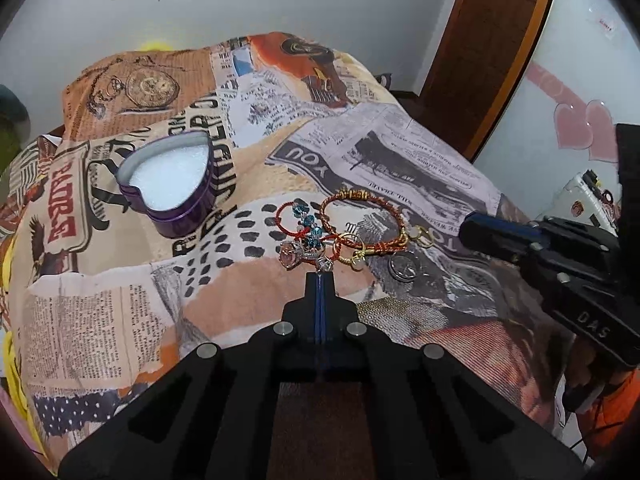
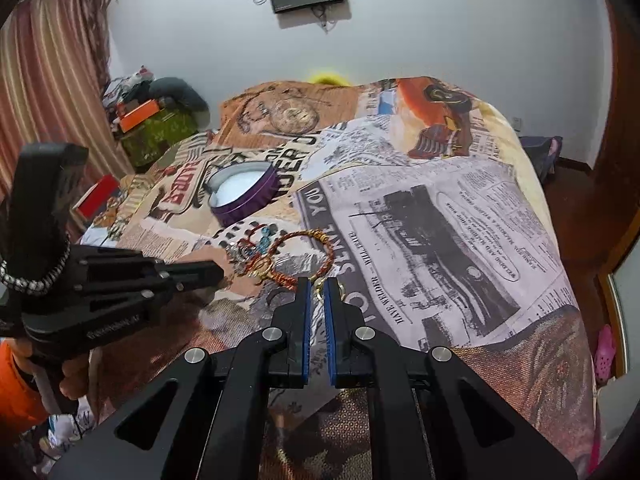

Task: Organize jewelry

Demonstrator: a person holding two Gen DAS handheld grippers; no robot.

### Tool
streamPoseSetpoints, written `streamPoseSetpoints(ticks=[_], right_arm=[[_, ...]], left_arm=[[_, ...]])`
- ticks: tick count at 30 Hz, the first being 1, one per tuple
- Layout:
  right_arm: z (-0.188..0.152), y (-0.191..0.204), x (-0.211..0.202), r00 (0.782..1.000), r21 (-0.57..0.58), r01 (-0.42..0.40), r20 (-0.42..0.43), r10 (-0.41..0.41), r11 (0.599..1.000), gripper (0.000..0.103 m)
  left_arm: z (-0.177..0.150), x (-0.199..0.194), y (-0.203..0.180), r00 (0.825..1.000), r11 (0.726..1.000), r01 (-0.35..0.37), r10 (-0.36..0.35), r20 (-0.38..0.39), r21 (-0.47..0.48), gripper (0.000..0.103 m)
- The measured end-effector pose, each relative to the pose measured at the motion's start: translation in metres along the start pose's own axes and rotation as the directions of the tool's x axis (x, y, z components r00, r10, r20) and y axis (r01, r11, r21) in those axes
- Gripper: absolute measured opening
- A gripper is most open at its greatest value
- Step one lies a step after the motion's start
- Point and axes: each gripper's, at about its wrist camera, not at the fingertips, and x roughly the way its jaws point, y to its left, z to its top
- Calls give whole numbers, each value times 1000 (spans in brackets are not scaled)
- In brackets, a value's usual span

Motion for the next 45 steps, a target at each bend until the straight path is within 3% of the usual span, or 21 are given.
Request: streamPoseSetpoints(ticks=[3, 5, 6, 7, 11, 15, 23, 27, 32, 35, 37, 45], right_arm=[[-1, 0, 5, 999, -2, 17, -29, -17, 1000, 8], [-1, -2, 13, 997, 16, 18, -80, -17, 1000, 21], [0, -4, 16, 995, 26, 20, -95, -17, 999, 35], [-1, -4, 17, 996, 31, 20, -92, -17, 999, 38], [1, -5, 21, 996, 17, 31, -85, -30, 999, 38], [7, -6, 29, 994, -4, 39, -100, -39, 999, 38], [6, -15, 40, 991, 3, 46, -123, -45, 999, 28], [5, -15, 41, 992, -8, 36, -123, -37, 999, 17], [3, -13, 42, 993, -21, 28, -113, -30, 999, 14], [4, -13, 42, 994, -22, 29, -108, -31, 999, 13], [5, -13, 40, 994, -21, 27, -106, -29, 999, 9], [10, -5, 29, 996, -26, 31, -78, -33, 999, 8]], left_arm=[[-1, -11, 2, 1000, 1000, 1, -1, 26, -9, 0], [-1, -17, 3, 999, 1000, 0, 1, 38, -12, 0], [0, -18, 4, 999, 1000, 0, 1, 41, -12, 0], [1, -19, 5, 999, 1000, 6, -6, 39, -8, 0], [2, -11, 4, 1000, 1000, 22, -22, -1, -3, 2], [4, 2, 4, 998, 999, 43, -43, -48, -15, 12], [9, 17, 2, 996, 999, 46, -47, -71, -15, 19], [13, 23, 2, 997, 999, 39, -40, -73, -11, 19], [13, 30, 2, 998, 999, 32, -33, -62, -12, 19], [13, 31, 5, 999, 1000, 16, -17, -51, -23, 11], [12, 30, 5, 999, 1000, 12, -13, -47, -21, 10], [8, 11, 4, 1000, 1000, -12, 12, -11, -20, 9]])
